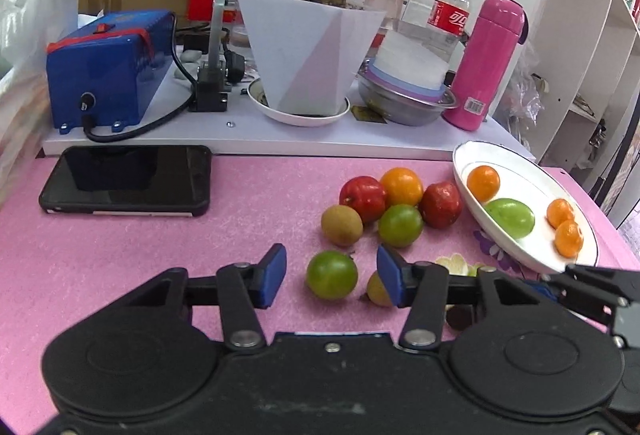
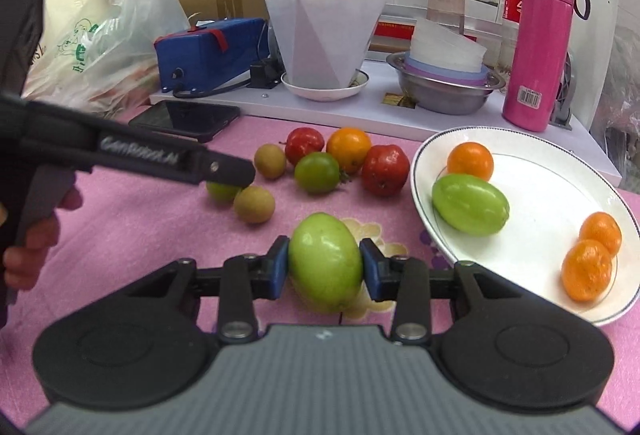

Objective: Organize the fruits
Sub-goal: 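Grasp a small green lime with the left tool while the right tool grasps the green apple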

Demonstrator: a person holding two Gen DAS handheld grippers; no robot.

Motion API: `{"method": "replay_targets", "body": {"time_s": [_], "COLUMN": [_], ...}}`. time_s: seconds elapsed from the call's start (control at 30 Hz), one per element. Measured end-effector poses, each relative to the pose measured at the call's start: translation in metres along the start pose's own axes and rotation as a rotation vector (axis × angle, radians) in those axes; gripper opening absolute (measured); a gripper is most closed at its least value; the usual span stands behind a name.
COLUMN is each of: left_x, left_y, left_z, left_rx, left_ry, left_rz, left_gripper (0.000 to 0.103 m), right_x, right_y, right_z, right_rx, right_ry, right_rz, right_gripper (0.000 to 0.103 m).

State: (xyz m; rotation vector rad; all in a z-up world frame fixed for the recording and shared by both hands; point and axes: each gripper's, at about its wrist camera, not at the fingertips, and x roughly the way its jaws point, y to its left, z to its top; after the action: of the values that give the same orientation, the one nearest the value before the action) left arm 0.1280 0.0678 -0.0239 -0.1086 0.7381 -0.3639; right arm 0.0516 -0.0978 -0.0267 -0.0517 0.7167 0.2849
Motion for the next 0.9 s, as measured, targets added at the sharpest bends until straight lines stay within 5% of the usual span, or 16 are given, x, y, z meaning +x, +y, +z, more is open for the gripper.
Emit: {"method": "replay_targets", "body": {"time_s": [0.1,0.3,0.43,0.7,0.9], "left_x": [0.004,0.008,0.009,-0.013,-0.016], "left_y": [0.001,0.000,-0.009,-0.032,-0.077], "left_z": [-0.001,-0.004,-0.005,0.001,0.024], "left_rx": [0.001,0.019,0.062,0.090,0.175], "left_ry": [0.023,0.037,0.045,-0.001,-0.052], "left_rz": [0.014,0.016,0.034,0.021,-0.050], "left_gripper": [0.041,0.041,0.028,0.028,0.028], "right_x": [-0.003,-0.002,-0.001,-0.024,-0.052], "right_y": [-0.001,-0.003,-0.004,-0.015,-0.048], "right_z": [-0.002,-0.003,-0.003,0.001,0.010], "right_rx": [0.002,0.011,0.012,0.026,0.054], "right_ry": [0.000,-0.005,-0.010,-0.068,-0.163], "right_rz": [0.007,0.012,0.017,0.036,-0.049], "right_gripper": [0.037,0.037,0.037,0.037,0.037]}}
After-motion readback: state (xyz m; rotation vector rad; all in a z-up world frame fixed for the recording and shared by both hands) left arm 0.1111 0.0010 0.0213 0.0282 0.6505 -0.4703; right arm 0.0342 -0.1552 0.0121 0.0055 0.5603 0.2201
